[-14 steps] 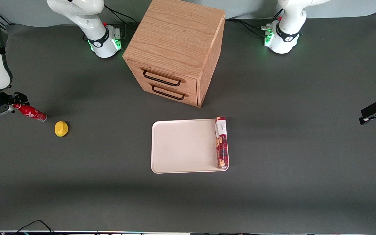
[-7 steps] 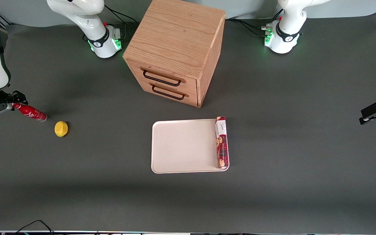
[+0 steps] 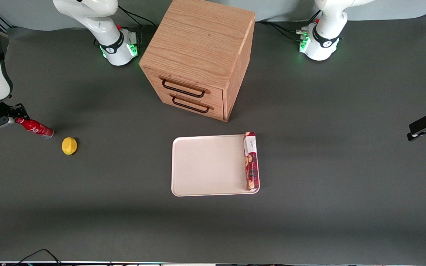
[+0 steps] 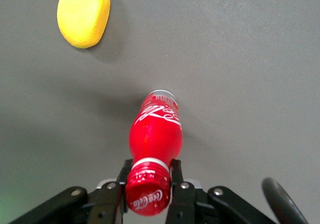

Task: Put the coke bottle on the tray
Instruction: 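Close the right gripper around the bottle's body, then lift the held bottle up off the table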

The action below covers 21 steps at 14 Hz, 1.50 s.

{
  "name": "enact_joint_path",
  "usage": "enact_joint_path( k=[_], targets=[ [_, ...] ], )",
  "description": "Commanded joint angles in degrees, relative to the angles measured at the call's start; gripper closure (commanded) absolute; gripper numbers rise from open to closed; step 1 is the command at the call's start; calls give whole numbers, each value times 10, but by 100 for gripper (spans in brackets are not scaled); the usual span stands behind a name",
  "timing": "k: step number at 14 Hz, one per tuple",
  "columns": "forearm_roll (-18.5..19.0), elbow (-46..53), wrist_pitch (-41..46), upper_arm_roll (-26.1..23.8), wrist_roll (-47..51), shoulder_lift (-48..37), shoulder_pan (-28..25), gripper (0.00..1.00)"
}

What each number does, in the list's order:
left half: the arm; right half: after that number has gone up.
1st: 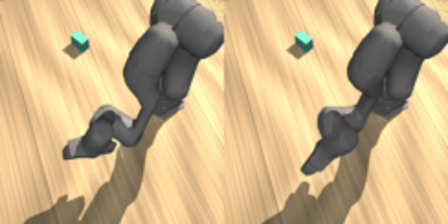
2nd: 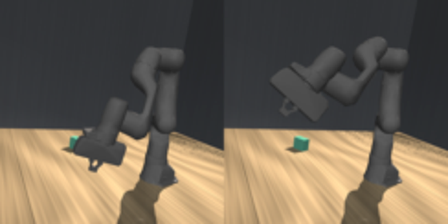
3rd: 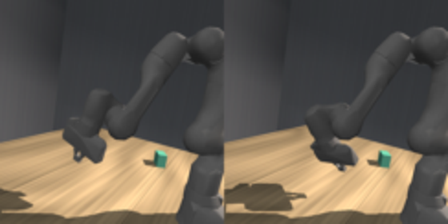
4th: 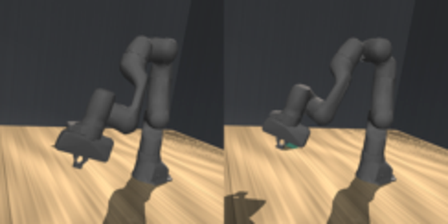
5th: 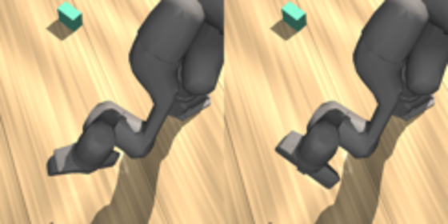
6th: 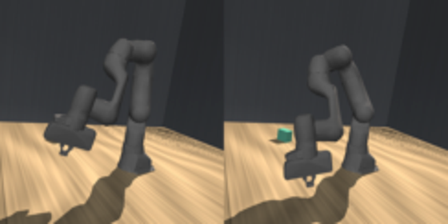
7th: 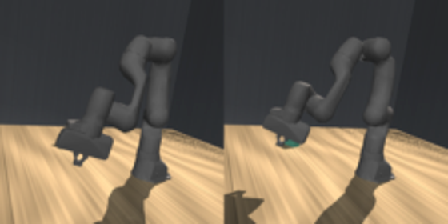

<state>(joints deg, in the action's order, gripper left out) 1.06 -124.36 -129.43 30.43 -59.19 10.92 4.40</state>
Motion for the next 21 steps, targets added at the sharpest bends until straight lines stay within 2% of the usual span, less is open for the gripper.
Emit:
enact_joint_path(
  k=[1,6,9,11,15,17,21],
  targets=[
    [-13,-4,2,2,-20,-9,-4,100],
    [-8,17,52,2,-5,-39,-23,100],
    [2,82,133,-3,6,-49,-38,100],
    [15,148,217,-16,36,-55,-41,100],
    [9,310,383,-116,149,-49,-26,100],
    [9,378,419,-177,221,-47,-27,100],
    [-19,474,451,-310,411,-17,-33,100]
  ],
)
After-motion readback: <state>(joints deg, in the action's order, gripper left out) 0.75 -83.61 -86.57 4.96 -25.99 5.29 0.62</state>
